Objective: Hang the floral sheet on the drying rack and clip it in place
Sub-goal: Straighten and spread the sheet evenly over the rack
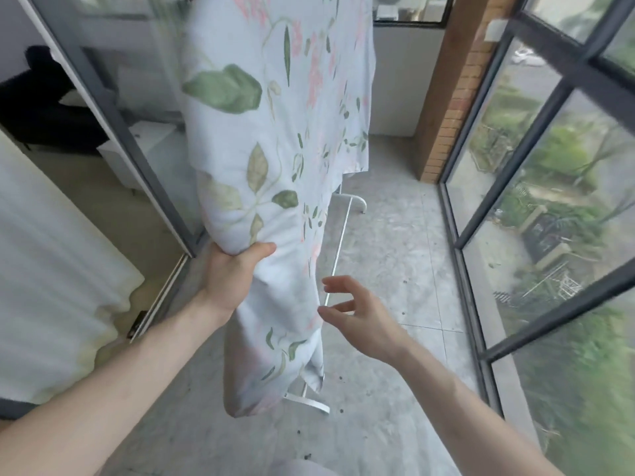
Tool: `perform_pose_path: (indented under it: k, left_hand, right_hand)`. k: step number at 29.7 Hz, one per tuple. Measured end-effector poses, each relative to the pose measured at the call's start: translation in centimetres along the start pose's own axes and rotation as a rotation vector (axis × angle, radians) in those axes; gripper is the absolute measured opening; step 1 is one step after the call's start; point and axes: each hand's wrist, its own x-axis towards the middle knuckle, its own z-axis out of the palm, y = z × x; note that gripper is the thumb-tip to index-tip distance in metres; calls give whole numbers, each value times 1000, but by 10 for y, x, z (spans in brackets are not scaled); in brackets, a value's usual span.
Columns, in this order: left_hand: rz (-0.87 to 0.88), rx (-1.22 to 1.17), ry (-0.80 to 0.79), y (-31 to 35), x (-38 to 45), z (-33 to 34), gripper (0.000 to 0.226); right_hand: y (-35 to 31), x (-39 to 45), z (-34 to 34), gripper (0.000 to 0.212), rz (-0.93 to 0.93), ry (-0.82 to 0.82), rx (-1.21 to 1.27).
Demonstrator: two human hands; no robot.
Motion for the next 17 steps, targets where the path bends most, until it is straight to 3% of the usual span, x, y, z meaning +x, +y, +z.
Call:
perform_pose_path:
  k: [4, 9, 11, 13, 17]
  left_hand:
    - [-15, 5, -22, -1, -7, 25, 18]
    - [-13, 35, -148, -5, -19, 55, 18]
    - [-18, 74, -239, -8, -21, 64, 50]
    - [-16, 110, -330, -9, -21, 72, 62]
    - [11, 98, -516, -4, -27, 81, 21]
  right_hand:
    - [-3, -19, -8, 44, 5, 59, 13]
    - [1, -47, -6, 54, 53, 152, 15]
    - [0, -53, -4, 57, 60, 205, 24]
    - [-4, -57, 0, 57, 70, 278, 46]
    - [-11, -65, 16, 53, 93, 430, 108]
